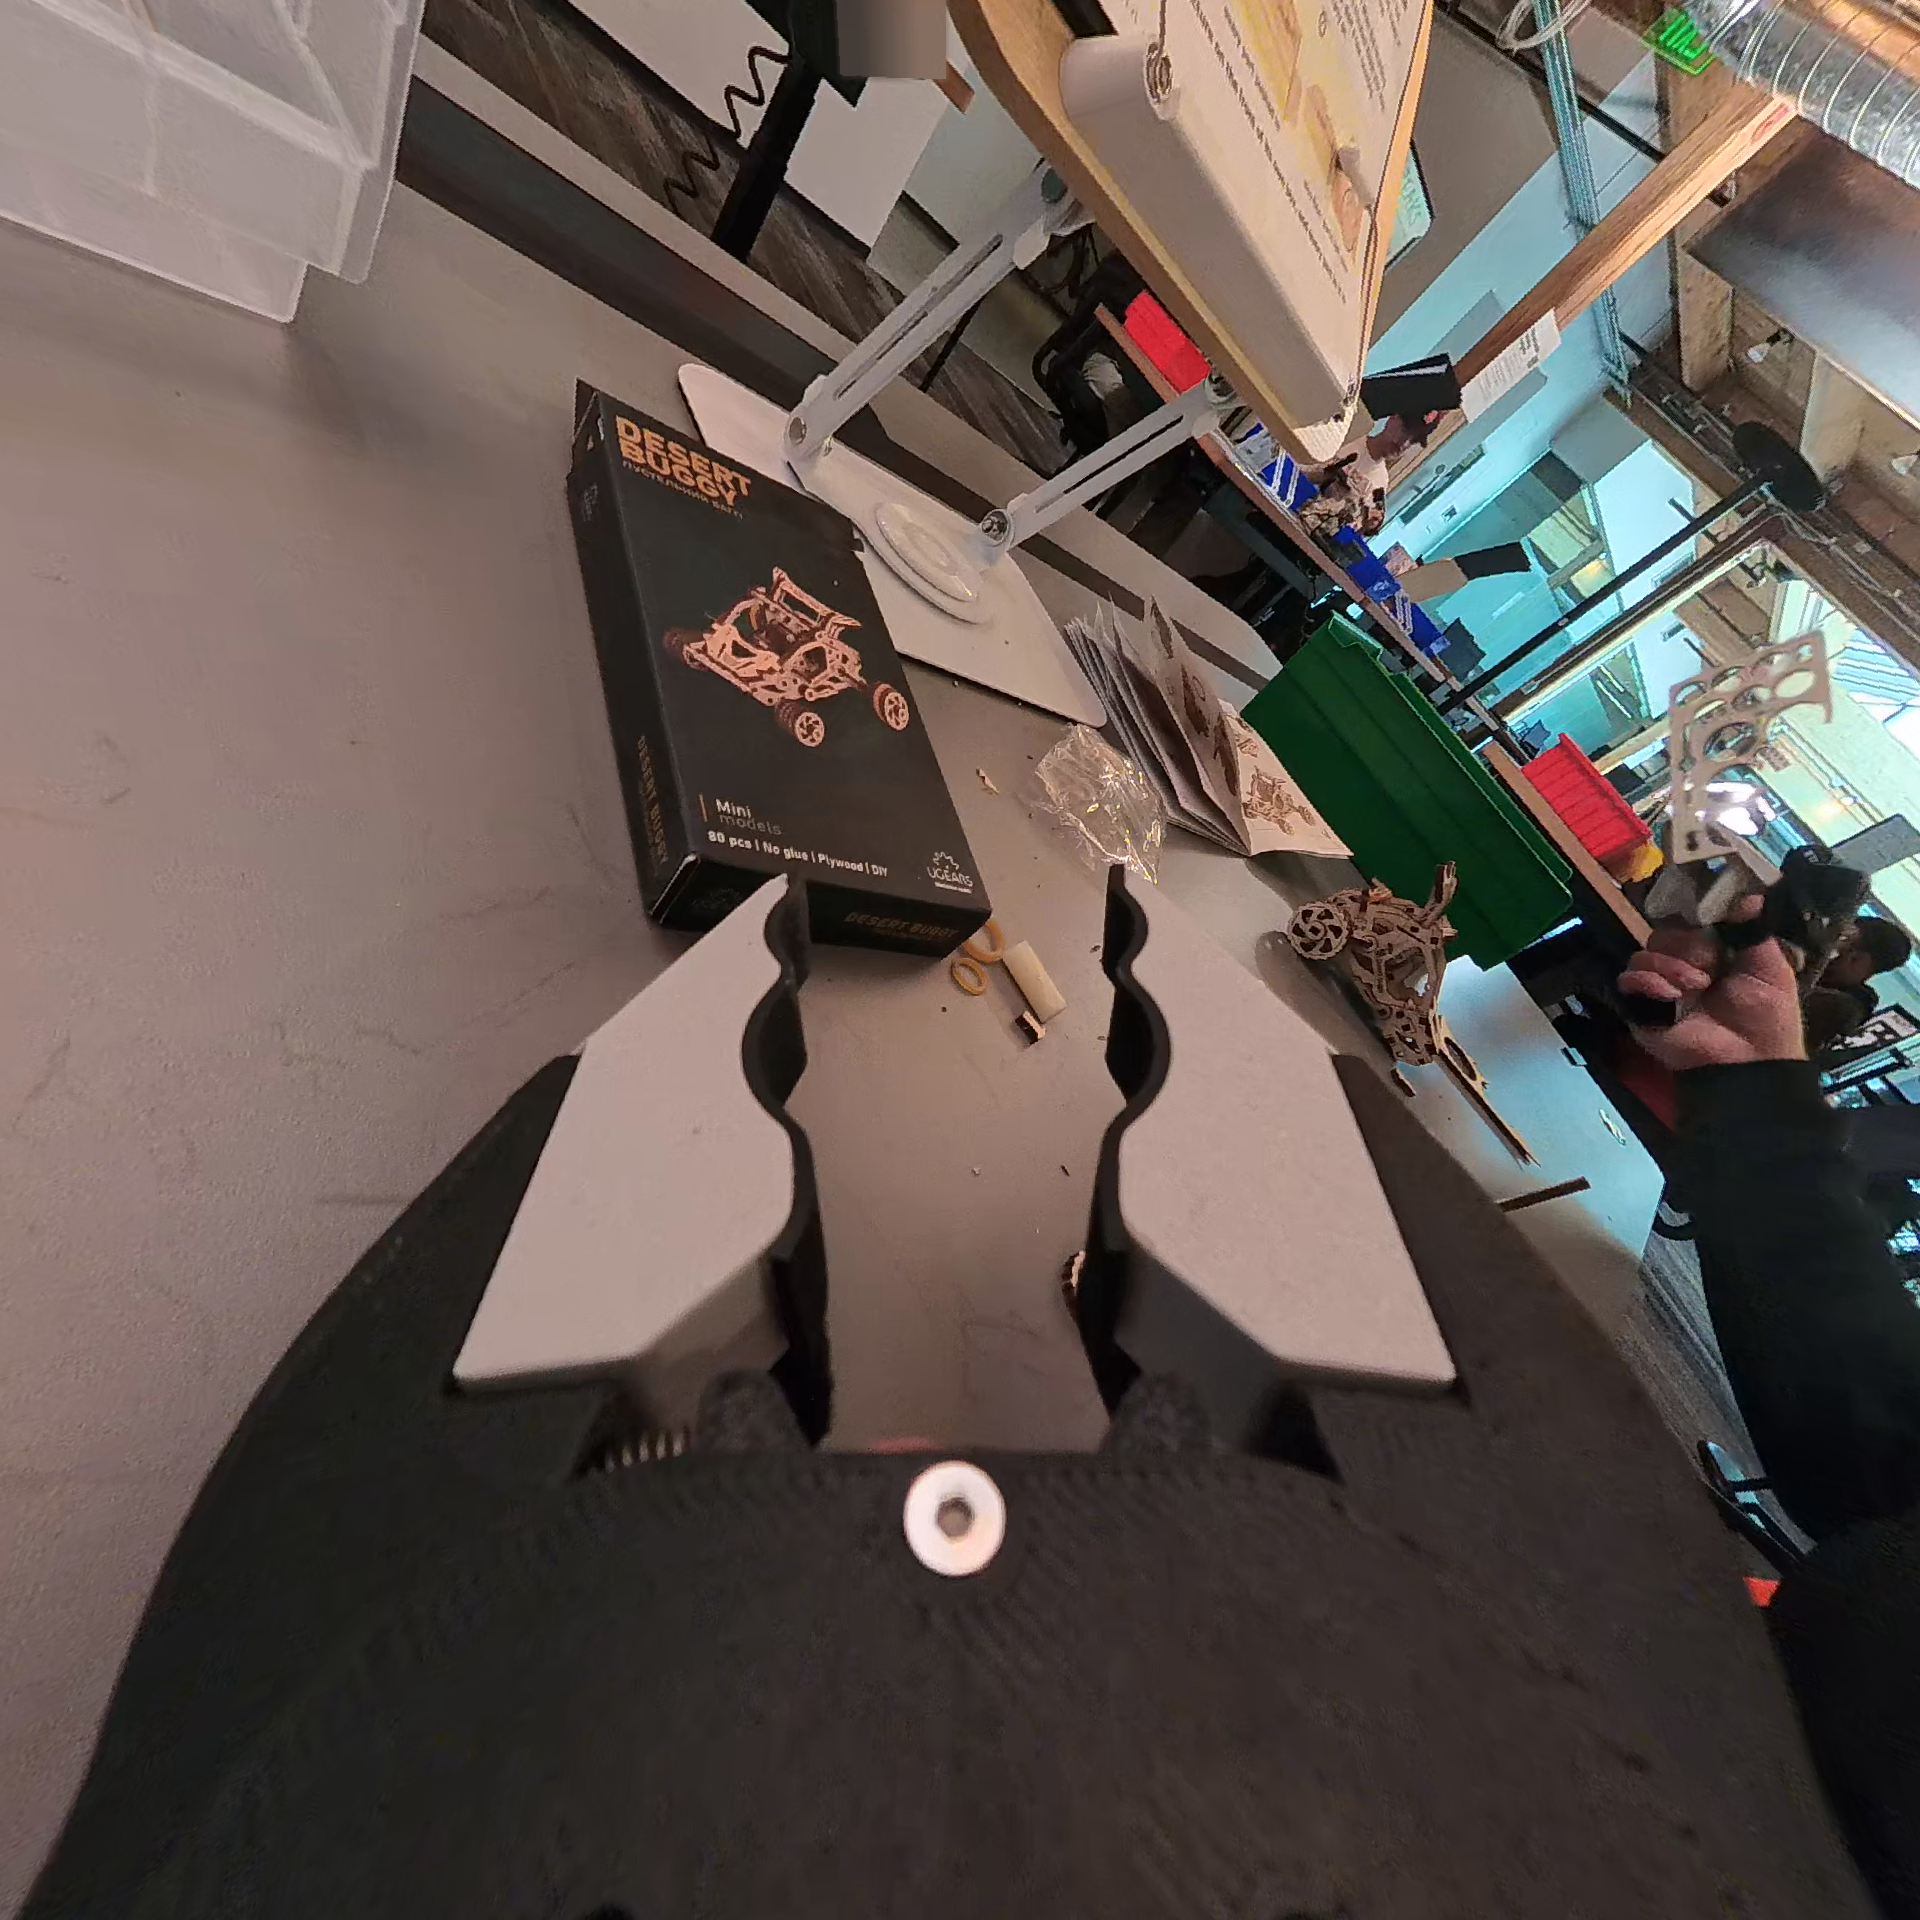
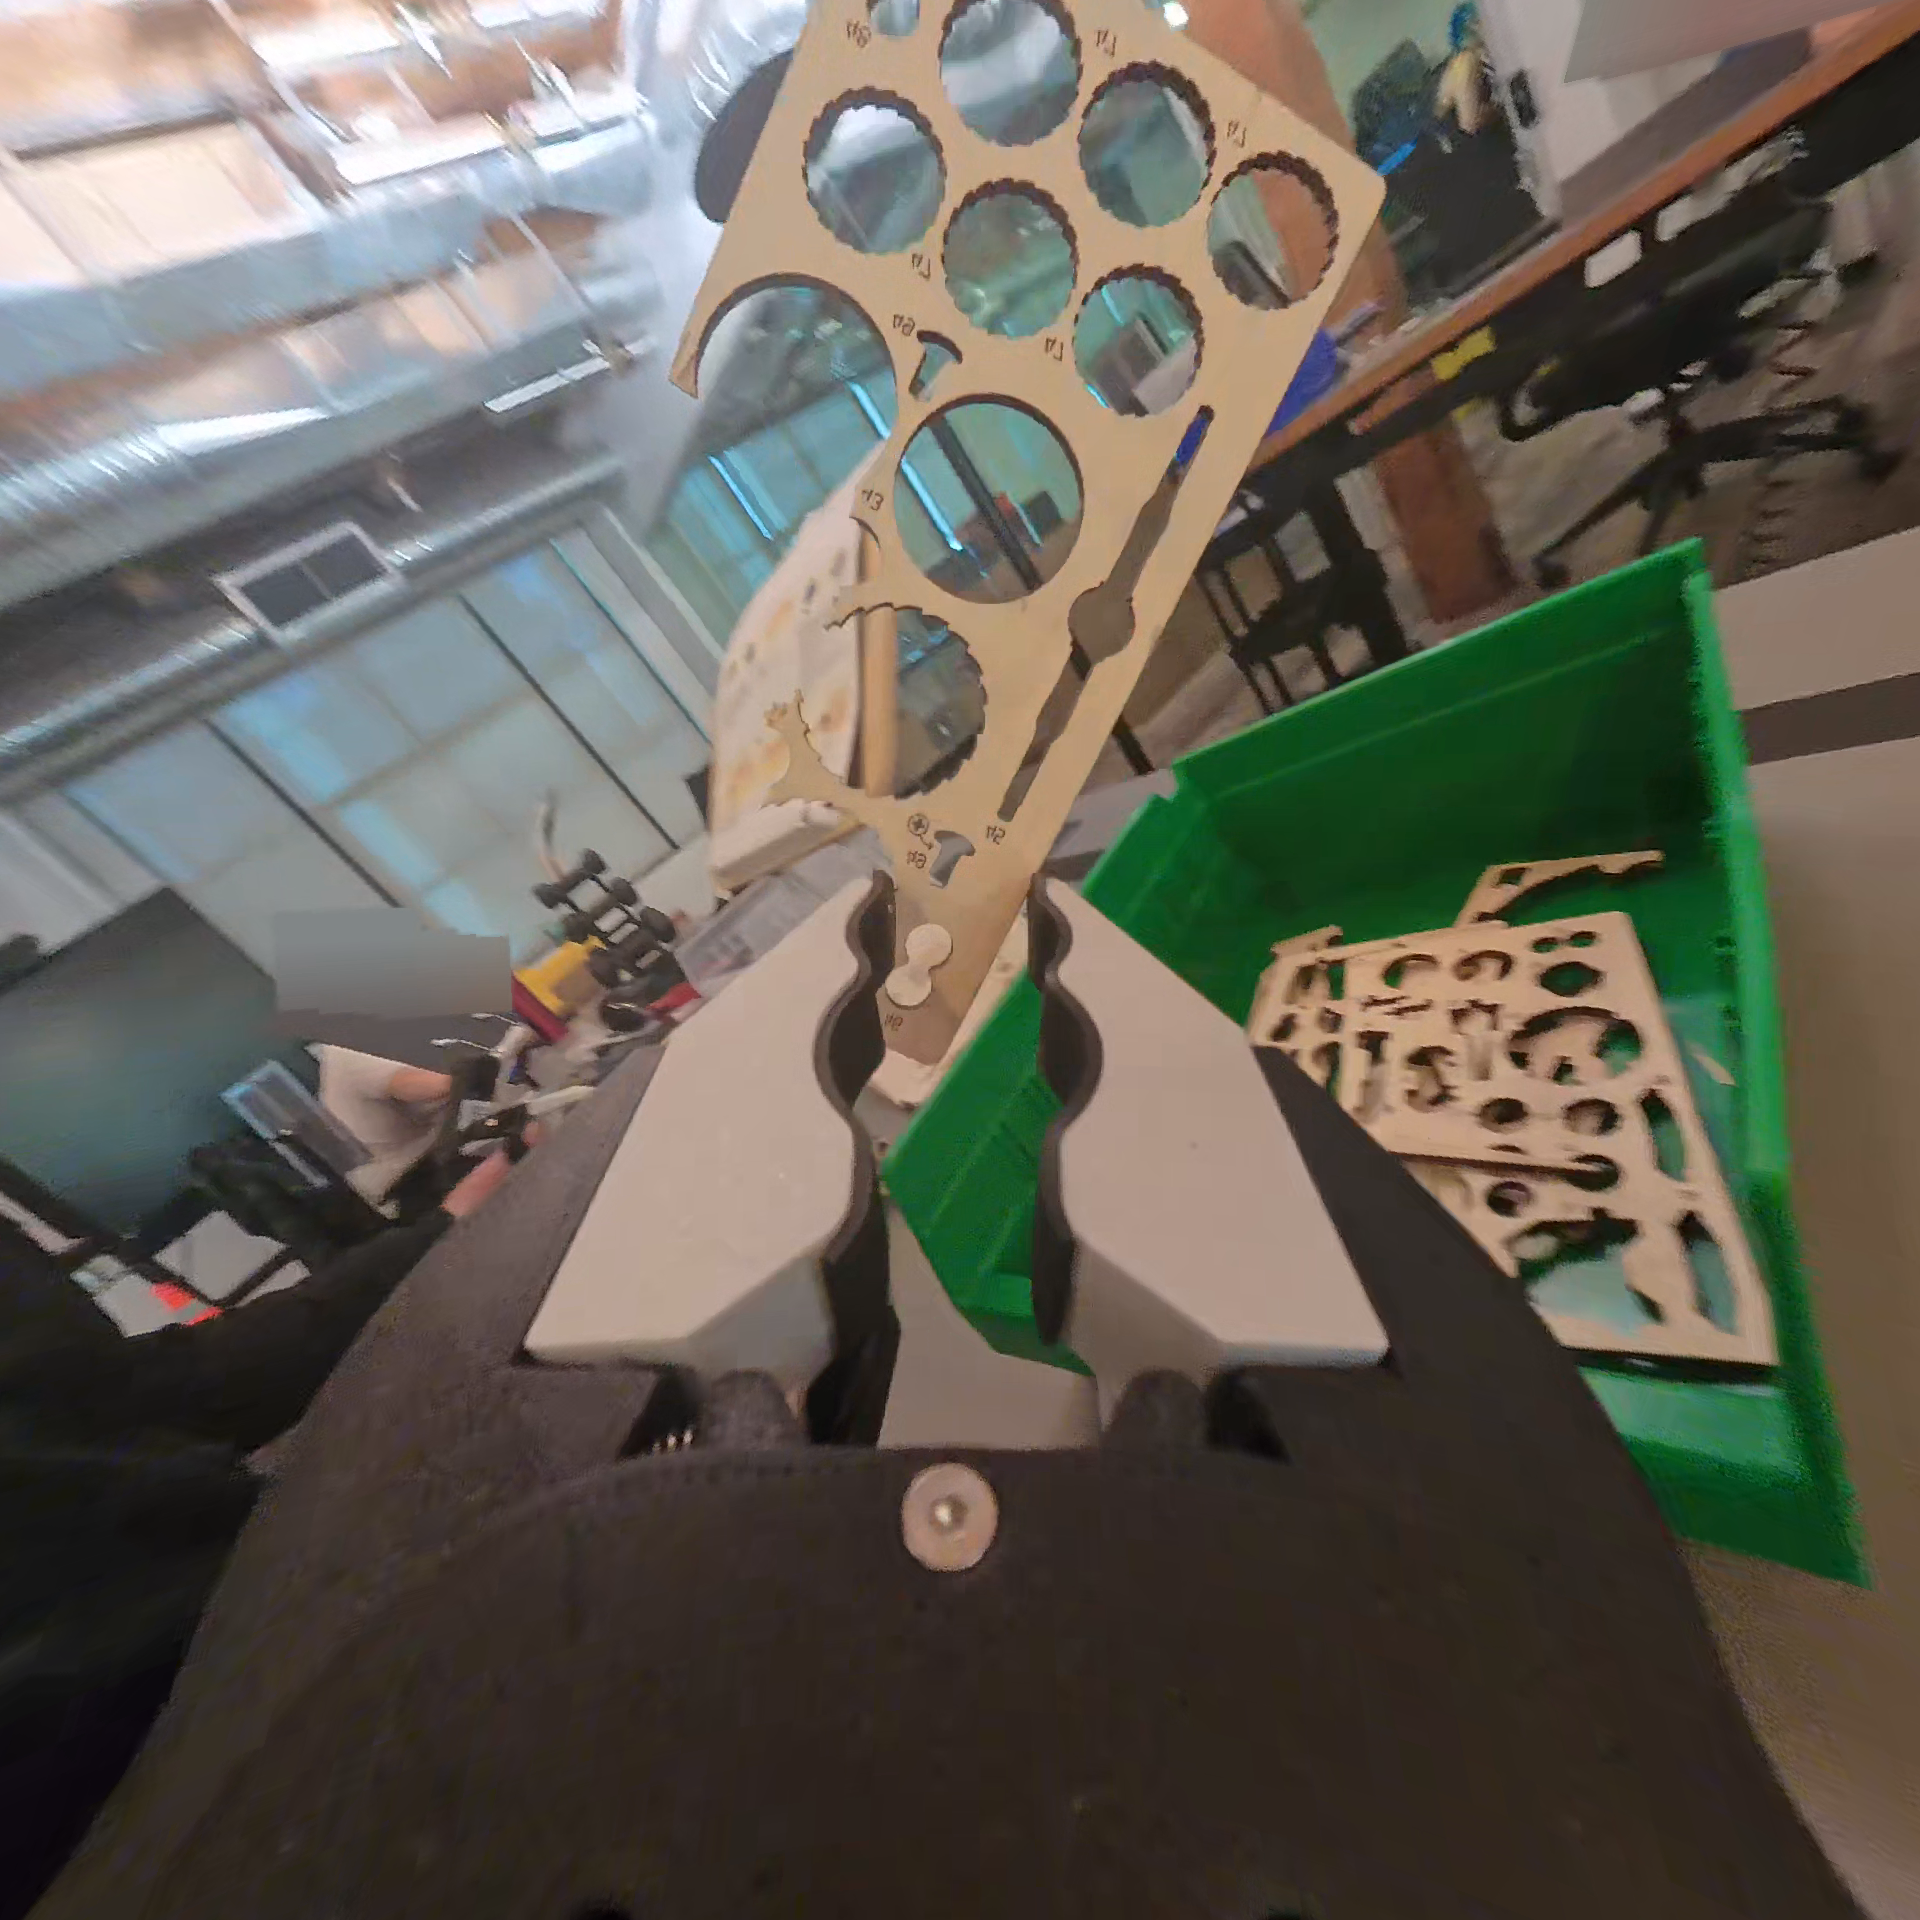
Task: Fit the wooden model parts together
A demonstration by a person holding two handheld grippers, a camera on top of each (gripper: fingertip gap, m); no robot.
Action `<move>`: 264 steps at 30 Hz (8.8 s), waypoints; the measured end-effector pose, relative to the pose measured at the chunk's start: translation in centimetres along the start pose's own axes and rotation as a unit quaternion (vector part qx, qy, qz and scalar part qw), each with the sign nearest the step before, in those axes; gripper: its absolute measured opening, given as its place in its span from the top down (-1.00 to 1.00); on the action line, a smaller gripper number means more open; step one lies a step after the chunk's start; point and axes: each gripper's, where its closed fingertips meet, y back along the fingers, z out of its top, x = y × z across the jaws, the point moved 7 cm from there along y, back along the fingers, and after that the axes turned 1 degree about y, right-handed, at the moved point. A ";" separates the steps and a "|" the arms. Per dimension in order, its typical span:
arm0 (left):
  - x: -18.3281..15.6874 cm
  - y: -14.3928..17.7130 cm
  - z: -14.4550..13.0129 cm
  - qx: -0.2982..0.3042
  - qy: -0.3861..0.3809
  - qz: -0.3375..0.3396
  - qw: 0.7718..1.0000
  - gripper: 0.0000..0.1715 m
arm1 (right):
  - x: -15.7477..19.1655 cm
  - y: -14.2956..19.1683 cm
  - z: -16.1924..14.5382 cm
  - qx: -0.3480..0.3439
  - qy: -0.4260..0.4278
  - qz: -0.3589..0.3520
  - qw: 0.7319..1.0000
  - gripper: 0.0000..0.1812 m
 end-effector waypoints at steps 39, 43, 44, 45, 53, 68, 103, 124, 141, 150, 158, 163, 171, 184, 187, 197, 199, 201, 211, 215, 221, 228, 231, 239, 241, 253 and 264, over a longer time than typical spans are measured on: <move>-0.2 0.3 0.1 -0.013 -0.005 -0.007 1.000 0.37 | 3.7 1.2 -1.8 -0.164 -0.029 0.332 0.928 0.75; -0.2 0.3 0.1 -0.012 -0.006 -0.006 1.000 0.37 | 3.8 1.1 -1.9 -0.158 -0.027 0.345 0.925 0.75; -0.2 0.3 0.1 -0.012 -0.006 -0.006 1.000 0.37 | 3.8 1.0 -2.1 -0.153 -0.026 0.347 0.925 0.75; -0.2 0.3 0.1 -0.012 -0.006 -0.006 1.000 0.37 | 3.9 0.9 -2.1 -0.152 -0.025 0.351 0.924 0.75; -0.2 0.3 0.1 -0.012 -0.006 -0.006 1.000 0.37 | 4.5 0.4 -2.7 -0.144 -0.021 0.364 0.920 0.75; -0.2 0.3 0.1 -0.011 -0.007 -0.005 1.000 0.37 | 4.9 0.1 -3.3 -0.133 -0.017 0.374 0.918 0.75; 0.1 -0.3 -0.3 0.019 0.002 0.008 1.000 0.36 | 0.9 5.3 -0.5 -0.138 0.044 0.294 0.945 0.75; 0.3 -1.2 -0.8 0.069 0.014 0.009 0.997 0.31 | 0.8 6.4 0.1 -0.144 0.087 0.210 0.963 0.75; 0.7 -1.8 -1.2 0.100 0.026 0.019 0.994 0.30 | -0.4 4.9 -0.8 -0.069 0.096 0.105 0.987 0.74; 0.6 -1.7 -1.1 0.093 0.021 0.019 0.995 0.30 | -1.7 1.1 -2.7 0.070 0.149 -0.027 0.986 0.74; 0.5 -1.6 -1.1 0.088 0.015 0.014 0.996 0.30 | -4.0 -4.0 -4.4 0.265 0.207 -0.226 0.914 0.74; 0.3 -1.6 -1.0 0.084 0.008 0.010 0.996 0.29 | -4.0 -5.4 -4.6 0.295 0.231 -0.254 0.892 0.54; 0.0 -1.2 -0.9 0.069 0.000 -0.001 0.998 0.29 | 2.3 -3.5 -4.4 0.250 0.281 -0.244 0.894 0.54; 0.1 -1.4 -1.0 0.080 0.003 0.006 0.997 0.28 | 9.2 -4.5 -16.6 0.352 0.242 -0.121 0.896 0.59; 0.2 -1.5 -1.1 0.084 0.006 0.009 0.996 0.28 | 7.1 -3.0 -12.3 0.280 0.280 -0.176 0.901 0.58; 0.4 -1.7 -1.2 0.095 0.014 0.016 0.995 0.30 | 3.9 -7.3 -14.6 0.343 0.277 -0.069 0.895 0.55; 0.5 -1.8 -1.2 0.100 0.017 0.015 0.995 0.30 | 4.8 -7.6 -14.7 0.339 0.258 -0.039 0.904 0.54; 0.5 -1.8 -1.2 0.102 0.017 0.015 0.995 0.30 | 5.3 -7.0 -13.8 0.303 0.236 -0.028 0.923 0.50; 0.6 -2.0 -1.4 0.113 0.028 0.011 0.993 0.30 | 3.4 -2.2 -11.6 0.170 0.217 -0.062 0.959 0.69; 0.7 -2.0 -1.4 0.116 0.031 0.009 0.993 0.31 | 3.0 -2.6 -12.1 0.182 0.225 -0.072 0.955 0.72; 0.6 -2.0 -1.3 0.114 0.030 0.005 0.993 0.31 | 3.1 -2.7 -12.2 0.181 0.246 -0.075 0.949 0.74; 0.6 -2.0 -1.4 0.115 0.030 0.001 0.993 0.31 | 3.2 -2.6 -12.1 0.178 0.249 -0.080 0.949 0.76; 0.6 -2.0 -1.4 0.115 0.030 0.001 0.993 0.31 | 3.1 -2.7 -12.3 0.183 0.249 -0.078 0.948 0.77; 0.6 -2.0 -1.4 0.117 0.031 0.001 0.993 0.31 | 3.3 -2.6 -12.2 0.180 0.249 -0.069 0.949 0.81; 0.6 -2.0 -1.4 0.118 0.031 0.001 0.993 0.31 | 3.3 -2.6 -12.2 0.180 0.249 -0.070 0.949 0.81; 0.6 -2.0 -1.4 0.118 0.033 -0.001 0.992 0.32 | 2.7 -2.6 -12.0 0.187 0.252 -0.079 0.946 0.83; 0.5 -2.0 -1.3 0.114 0.029 -0.004 0.993 0.32 | 3.1 -4.8 -10.6 0.282 0.312 -0.077 0.904 0.86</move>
